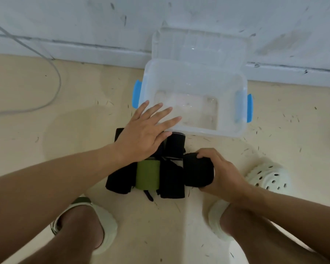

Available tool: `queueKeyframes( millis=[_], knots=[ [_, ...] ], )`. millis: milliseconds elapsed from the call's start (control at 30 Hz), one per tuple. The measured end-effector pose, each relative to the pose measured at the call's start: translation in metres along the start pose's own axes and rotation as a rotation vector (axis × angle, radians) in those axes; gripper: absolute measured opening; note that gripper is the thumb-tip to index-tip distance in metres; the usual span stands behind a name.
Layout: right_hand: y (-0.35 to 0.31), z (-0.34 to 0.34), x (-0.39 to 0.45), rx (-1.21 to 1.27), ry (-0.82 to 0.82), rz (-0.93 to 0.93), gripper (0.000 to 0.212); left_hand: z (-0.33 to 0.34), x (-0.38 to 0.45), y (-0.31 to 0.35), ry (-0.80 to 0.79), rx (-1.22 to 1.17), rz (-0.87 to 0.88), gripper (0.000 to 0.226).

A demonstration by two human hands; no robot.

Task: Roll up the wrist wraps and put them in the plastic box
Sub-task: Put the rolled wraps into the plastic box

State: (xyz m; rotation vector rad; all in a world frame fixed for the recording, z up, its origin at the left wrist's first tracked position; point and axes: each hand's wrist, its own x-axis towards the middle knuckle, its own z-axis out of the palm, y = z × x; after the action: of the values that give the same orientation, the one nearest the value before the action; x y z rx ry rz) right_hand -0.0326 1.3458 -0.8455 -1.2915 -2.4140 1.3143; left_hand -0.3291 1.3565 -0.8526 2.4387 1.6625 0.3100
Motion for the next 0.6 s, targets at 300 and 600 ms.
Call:
queueKeyframes(
  millis=[300, 600],
  knots=[
    [-0.081, -0.074, 0.033, 0.244, 0.380, -0.232, 0.083, -0.010, 0.005, -0.008, 0.201, -0.373, -0.242, 0.059],
    [-0.029, -0.073, 0.162, -0.200, 0.081, 0.143, 0.080, -0.013, 0.013, -0.017, -0.025, -0.366, -0.395, 0.077]
  ],
)
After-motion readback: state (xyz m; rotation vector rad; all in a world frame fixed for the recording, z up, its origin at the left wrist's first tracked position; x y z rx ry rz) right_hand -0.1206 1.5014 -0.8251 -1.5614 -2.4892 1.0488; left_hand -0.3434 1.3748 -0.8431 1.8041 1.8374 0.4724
